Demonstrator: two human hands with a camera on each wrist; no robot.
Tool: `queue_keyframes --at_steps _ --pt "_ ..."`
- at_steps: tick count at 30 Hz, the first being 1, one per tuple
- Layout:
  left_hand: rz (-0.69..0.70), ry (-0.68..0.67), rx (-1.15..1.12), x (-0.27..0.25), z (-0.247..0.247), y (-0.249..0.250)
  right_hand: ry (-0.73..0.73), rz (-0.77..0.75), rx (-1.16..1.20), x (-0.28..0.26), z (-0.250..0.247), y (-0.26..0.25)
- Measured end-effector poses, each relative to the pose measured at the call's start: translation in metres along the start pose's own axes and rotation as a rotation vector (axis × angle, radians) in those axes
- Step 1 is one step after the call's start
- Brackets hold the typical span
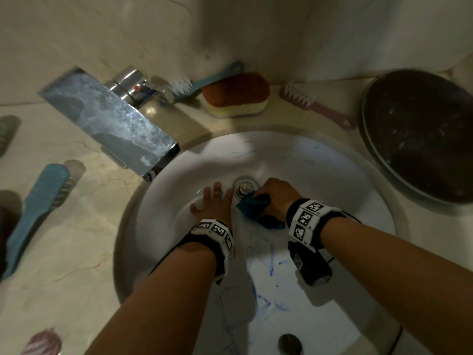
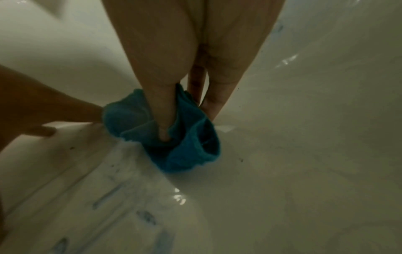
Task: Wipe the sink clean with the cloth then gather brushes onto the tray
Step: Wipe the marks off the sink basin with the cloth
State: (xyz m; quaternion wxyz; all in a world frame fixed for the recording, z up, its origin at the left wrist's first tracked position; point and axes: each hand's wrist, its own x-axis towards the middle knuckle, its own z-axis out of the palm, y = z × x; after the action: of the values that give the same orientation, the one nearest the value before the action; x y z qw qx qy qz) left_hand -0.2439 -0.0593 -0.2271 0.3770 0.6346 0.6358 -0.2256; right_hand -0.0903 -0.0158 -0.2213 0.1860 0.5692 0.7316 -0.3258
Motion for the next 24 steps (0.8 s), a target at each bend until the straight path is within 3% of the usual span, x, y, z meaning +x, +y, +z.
queue_keyframes --at_steps 8,16,24 --pt "0.006 -0.005 -0.013 -0.002 0.0 0.0 0.175 0.204 0.359 -0.008 -0.013 0.006" --pt "-0.001 -0.006 -0.008 0.0 0.0 0.0 0.412 0.308 1.068 0.016 -0.019 -0.018" --pt "0.014 -0.012 0.003 -0.001 0.0 -0.001 0.538 0.366 1.192 0.022 -0.022 -0.018"
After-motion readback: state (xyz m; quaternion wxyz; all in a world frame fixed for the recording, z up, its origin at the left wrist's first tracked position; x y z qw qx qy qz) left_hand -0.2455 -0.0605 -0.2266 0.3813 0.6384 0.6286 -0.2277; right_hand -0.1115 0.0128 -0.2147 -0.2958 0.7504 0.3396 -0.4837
